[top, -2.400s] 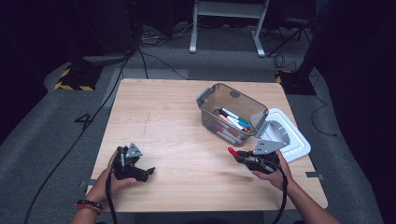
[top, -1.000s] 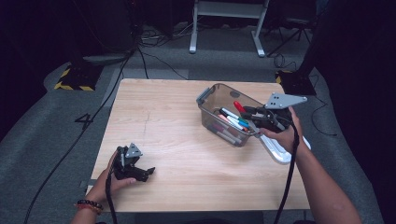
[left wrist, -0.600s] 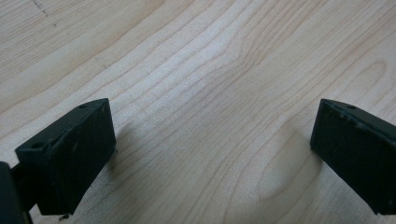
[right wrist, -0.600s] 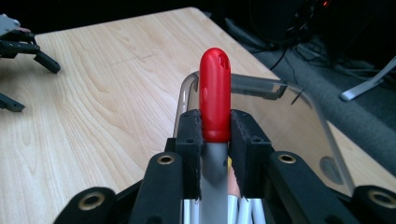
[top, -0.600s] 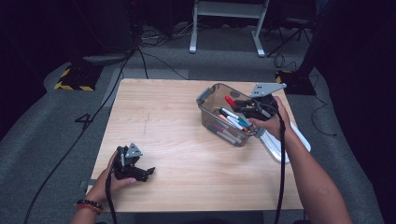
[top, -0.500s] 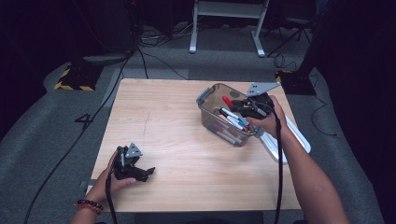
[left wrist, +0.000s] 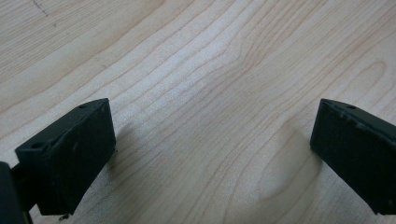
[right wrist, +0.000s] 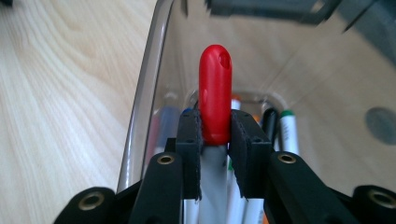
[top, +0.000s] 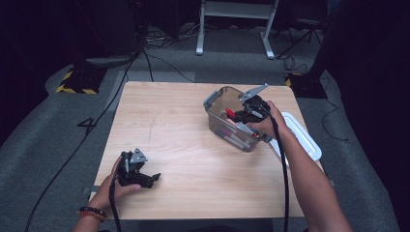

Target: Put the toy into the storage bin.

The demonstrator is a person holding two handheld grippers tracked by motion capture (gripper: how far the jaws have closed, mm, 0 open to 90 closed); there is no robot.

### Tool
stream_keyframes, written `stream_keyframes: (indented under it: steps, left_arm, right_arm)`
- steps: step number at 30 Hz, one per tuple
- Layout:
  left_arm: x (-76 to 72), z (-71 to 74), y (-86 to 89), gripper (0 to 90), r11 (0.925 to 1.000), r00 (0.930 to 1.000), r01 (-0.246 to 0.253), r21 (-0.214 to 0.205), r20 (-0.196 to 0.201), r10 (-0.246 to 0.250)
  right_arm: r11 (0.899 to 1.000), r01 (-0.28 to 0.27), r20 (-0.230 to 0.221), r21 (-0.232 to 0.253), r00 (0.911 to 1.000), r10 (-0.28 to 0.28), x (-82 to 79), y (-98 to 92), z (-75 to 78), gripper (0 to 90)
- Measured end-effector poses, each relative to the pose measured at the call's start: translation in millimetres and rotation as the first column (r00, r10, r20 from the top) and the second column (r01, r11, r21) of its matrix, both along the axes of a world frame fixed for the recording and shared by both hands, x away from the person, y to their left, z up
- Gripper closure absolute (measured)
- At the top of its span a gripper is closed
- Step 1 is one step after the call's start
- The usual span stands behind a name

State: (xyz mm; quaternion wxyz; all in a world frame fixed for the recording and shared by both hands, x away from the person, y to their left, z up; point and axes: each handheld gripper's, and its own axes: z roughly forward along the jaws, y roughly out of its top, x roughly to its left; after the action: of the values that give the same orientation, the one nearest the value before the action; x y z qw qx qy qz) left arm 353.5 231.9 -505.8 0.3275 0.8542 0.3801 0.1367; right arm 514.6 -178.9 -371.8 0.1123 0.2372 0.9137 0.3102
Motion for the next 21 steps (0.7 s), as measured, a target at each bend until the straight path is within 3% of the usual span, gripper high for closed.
stream_keyframes:
  steps: [5, 13, 21]
  left_arm:
    - [0.0, 0.0, 0.0, 0.4, 1.0000, 1.0000, 0.000, 0.000, 0.000, 0.000]
    - [0.1, 0.1, 0.1, 0.4, 1.0000, 1.0000, 0.001, 0.001, 0.000, -0.001]
    - [0.0, 0.0, 0.1, 0.4, 1.0000, 1.0000, 0.000, 0.000, -0.001, 0.000]
  right_arm:
    - [0.997, -0.017, -0.048, -0.080, 0.9987, 0.013, 0.2, 8.4, -9.6, 74.9]
    - [0.992, -0.010, -0.067, -0.124, 0.9977, 0.002, 1.5, 14.2, -13.3, 73.1]
    - [0.997, 0.025, -0.040, -0.069, 0.9988, -0.027, 1.5, 8.0, -10.6, 63.0]
